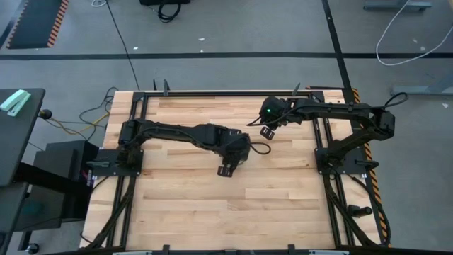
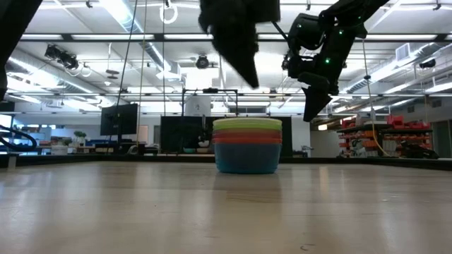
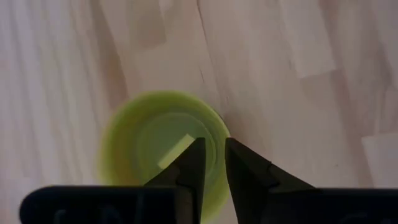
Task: Nest bowls inside each other
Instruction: Return to Home Position
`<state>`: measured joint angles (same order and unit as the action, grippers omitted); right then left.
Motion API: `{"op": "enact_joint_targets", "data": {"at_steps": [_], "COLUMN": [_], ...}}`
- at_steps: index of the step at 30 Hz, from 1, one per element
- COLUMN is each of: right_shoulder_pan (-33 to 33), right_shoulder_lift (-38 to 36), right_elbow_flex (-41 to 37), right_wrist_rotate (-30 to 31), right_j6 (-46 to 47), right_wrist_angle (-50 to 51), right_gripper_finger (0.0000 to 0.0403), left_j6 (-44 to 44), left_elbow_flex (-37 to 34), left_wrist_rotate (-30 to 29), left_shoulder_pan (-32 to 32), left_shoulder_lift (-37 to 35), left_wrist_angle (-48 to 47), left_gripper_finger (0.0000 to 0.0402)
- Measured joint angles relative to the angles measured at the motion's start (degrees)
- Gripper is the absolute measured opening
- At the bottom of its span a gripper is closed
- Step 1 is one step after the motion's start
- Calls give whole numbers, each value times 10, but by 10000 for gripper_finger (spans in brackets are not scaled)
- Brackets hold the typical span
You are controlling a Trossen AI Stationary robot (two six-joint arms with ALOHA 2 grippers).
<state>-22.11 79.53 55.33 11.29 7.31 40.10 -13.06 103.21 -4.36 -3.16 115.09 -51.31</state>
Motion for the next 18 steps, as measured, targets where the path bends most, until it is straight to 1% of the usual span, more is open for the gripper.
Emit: {"op": "enact_joint_targets", "data": {"at_steps": [4,9,13,16,18], "right_shoulder_pan": [11,32,54,77,97], "right_shoulder_lift": [0,0,-9,-31,-51], "right_elbow_flex": [0,0,0,0,0], "right_wrist_rotate": [0,0,-5,-10,-10], "right_j6": [0,0,1,1,2], "right_wrist_angle": [0,0,0,-1,-8], "right_gripper_finger": [74,74,74,74,74], "left_j6": [-1,-3,-12,-15,-8], "left_elbow_flex": [73,141,182,204,219], "left_wrist_rotate": [-4,-20,-21,-22,-31], "left_shoulder_pan": [0,1,1,1,2], "left_shoulder_lift": [-1,-1,-1,0,0], "left_wrist_angle": [-47,-87,-125,-145,-142], "left_gripper_finger": [67,70,66,63,62]}}
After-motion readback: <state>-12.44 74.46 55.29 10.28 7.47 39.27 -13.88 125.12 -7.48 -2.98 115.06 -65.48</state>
